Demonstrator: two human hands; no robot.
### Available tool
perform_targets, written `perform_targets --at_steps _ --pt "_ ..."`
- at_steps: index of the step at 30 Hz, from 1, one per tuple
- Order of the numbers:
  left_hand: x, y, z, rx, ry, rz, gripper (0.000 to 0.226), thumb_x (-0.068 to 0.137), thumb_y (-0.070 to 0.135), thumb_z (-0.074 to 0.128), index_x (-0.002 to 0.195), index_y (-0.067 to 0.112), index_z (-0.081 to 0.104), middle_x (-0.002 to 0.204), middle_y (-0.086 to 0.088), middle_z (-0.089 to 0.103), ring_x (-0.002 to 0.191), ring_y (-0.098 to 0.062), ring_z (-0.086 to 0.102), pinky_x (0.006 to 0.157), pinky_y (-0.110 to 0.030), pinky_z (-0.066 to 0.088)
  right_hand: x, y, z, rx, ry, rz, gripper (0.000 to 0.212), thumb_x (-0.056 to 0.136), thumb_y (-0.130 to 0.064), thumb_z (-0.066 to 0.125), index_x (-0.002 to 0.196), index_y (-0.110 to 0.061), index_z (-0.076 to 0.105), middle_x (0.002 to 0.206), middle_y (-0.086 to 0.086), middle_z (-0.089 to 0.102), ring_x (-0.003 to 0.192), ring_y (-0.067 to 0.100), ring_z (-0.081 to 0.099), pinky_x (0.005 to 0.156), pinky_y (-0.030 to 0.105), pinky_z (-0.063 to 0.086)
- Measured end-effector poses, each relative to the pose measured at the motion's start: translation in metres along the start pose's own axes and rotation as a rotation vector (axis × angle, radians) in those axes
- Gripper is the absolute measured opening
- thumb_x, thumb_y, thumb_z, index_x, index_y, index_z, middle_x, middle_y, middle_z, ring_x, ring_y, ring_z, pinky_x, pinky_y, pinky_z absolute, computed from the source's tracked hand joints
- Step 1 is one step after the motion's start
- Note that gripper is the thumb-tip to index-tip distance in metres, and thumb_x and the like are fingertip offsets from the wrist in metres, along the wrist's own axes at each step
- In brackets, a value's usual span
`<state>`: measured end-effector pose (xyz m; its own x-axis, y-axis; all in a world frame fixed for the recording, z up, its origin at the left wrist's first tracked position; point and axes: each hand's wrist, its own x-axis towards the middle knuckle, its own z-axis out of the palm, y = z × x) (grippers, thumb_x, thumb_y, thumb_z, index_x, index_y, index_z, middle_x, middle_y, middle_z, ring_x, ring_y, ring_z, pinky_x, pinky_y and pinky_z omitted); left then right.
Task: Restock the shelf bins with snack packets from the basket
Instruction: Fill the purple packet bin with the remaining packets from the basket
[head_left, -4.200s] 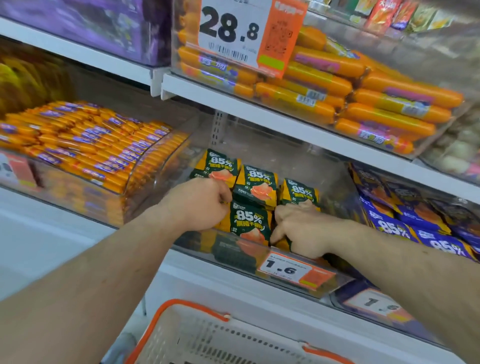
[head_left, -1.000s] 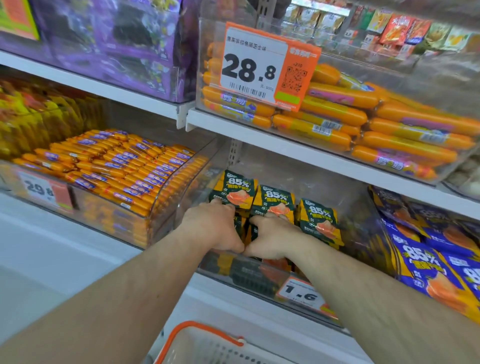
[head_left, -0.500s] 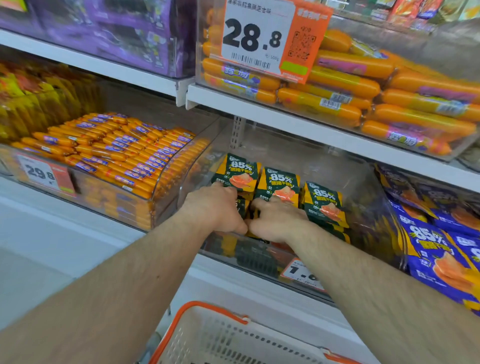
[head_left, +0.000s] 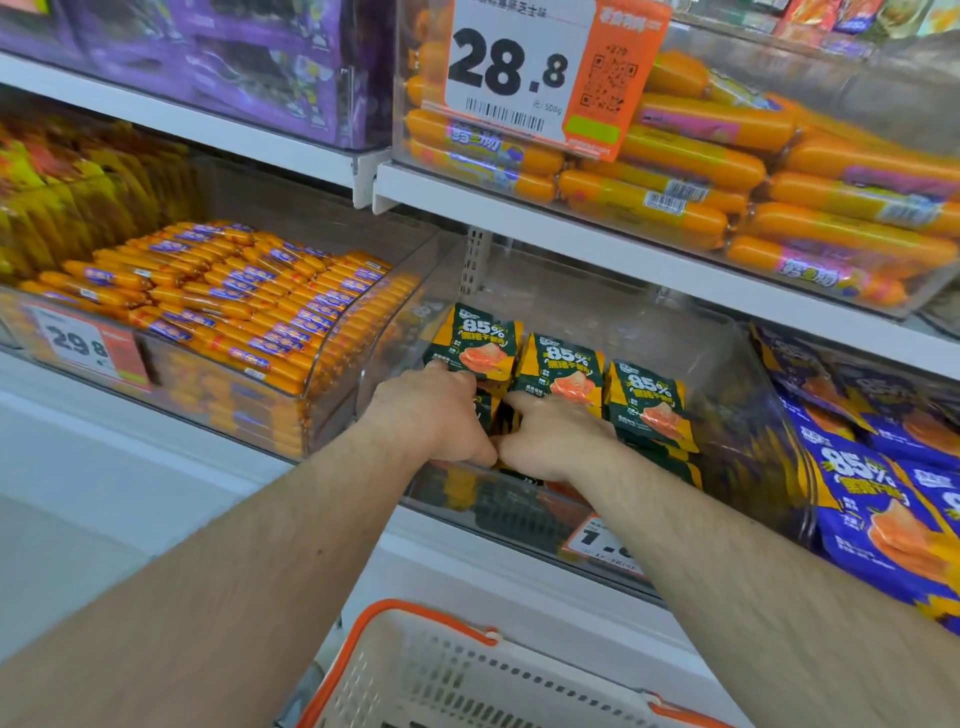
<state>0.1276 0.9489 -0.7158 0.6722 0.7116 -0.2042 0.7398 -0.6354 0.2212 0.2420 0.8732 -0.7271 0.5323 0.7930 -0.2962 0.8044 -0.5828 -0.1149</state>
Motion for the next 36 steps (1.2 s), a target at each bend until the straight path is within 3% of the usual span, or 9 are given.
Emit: perform_targets --at_steps 3,7,12,16,20,22,26,29,36 --pt "-0.001 0.000 0.000 -0.001 0.000 0.001 0.077 0.068 0.049 0.071 0.136 0.025 0.045 0.132 -0.004 0.045 0.118 -0.027 0.052 0.085 -0.038 0.047 -0.001 -0.002 -0.001 0.029 0.050 0.004 0.059 0.075 -0.051 0.057 0.128 -0.029 0.046 0.109 -0.002 0.059 0.103 0.026 0.057 0.084 0.037 0.052" --pt "-0.001 0.000 0.000 -0.013 0.008 0.000 0.075 0.067 0.049 0.070 0.134 0.026 0.046 0.130 -0.002 0.046 0.117 -0.027 0.052 0.082 -0.037 0.045 -0.001 0.001 -0.001 0.043 0.063 0.000 0.028 0.080 -0.051 0.058 0.089 -0.026 0.052 0.087 -0.005 0.060 0.086 0.022 0.060 0.068 0.031 0.049" --pt "-0.002 0.000 -0.001 -0.018 -0.002 -0.007 0.074 0.067 0.049 0.069 0.134 0.027 0.046 0.129 -0.002 0.045 0.117 -0.027 0.052 0.082 -0.037 0.046 0.003 0.007 -0.003 0.171 0.019 -0.021 0.037 0.087 -0.050 0.046 0.079 -0.019 0.064 0.077 0.001 0.061 0.079 0.025 0.061 0.057 0.029 0.039" --pt "-0.003 0.000 -0.001 -0.019 0.003 -0.009 0.072 0.066 0.048 0.069 0.131 0.027 0.047 0.127 -0.002 0.046 0.115 -0.026 0.053 0.080 -0.036 0.045 -0.004 0.006 -0.004 0.066 0.040 -0.026 0.034 0.085 -0.020 0.055 0.117 -0.014 0.065 0.112 0.007 0.066 0.099 0.028 0.062 0.079 0.034 0.056" --pt "-0.003 -0.002 -0.001 -0.030 -0.001 -0.004 0.071 0.066 0.050 0.068 0.130 0.028 0.047 0.126 -0.001 0.046 0.116 -0.026 0.051 0.079 -0.036 0.043 -0.004 0.009 -0.014 0.029 0.259 -0.003 0.014 0.087 -0.027 0.061 0.095 -0.020 0.070 0.086 0.003 0.065 0.080 0.024 0.063 0.070 0.032 0.056" --pt "-0.002 -0.003 0.000 -0.038 0.006 0.001 0.071 0.066 0.051 0.068 0.130 0.029 0.047 0.126 0.000 0.046 0.116 -0.026 0.051 0.078 -0.035 0.042 0.008 0.018 -0.025 0.005 0.385 0.036 0.022 0.090 -0.034 0.060 0.106 -0.022 0.070 0.105 0.003 0.068 0.096 0.025 0.063 0.082 0.036 0.055" --pt "-0.002 -0.003 0.001 -0.042 0.016 0.009 0.071 0.067 0.053 0.068 0.130 0.029 0.047 0.126 0.000 0.047 0.117 -0.025 0.051 0.080 -0.036 0.042 0.049 0.042 -0.030 -0.121 0.123 0.137 0.056 0.100 -0.046 0.043 0.152 -0.029 0.032 0.160 0.007 0.024 0.144 0.033 0.027 0.116 0.047 0.030" --pt "-0.001 -0.003 0.001 -0.031 0.015 0.008 0.074 0.067 0.054 0.068 0.133 0.029 0.046 0.128 0.000 0.046 0.119 -0.026 0.050 0.081 -0.037 0.042 0.068 0.045 -0.023 -0.038 0.039 0.124 0.059 0.103 -0.041 0.037 0.157 -0.025 0.017 0.164 0.005 0.011 0.148 0.034 0.017 0.118 0.048 0.026" --pt "0.000 -0.003 0.001 -0.024 0.010 0.014 0.074 0.068 0.054 0.068 0.133 0.029 0.045 0.128 0.000 0.046 0.118 -0.026 0.050 0.082 -0.038 0.044 0.065 0.046 -0.017 -0.064 0.131 0.117 0.056 0.103 -0.047 0.035 0.155 -0.033 0.022 0.163 -0.001 0.018 0.147 0.028 0.023 0.116 0.049 0.024"
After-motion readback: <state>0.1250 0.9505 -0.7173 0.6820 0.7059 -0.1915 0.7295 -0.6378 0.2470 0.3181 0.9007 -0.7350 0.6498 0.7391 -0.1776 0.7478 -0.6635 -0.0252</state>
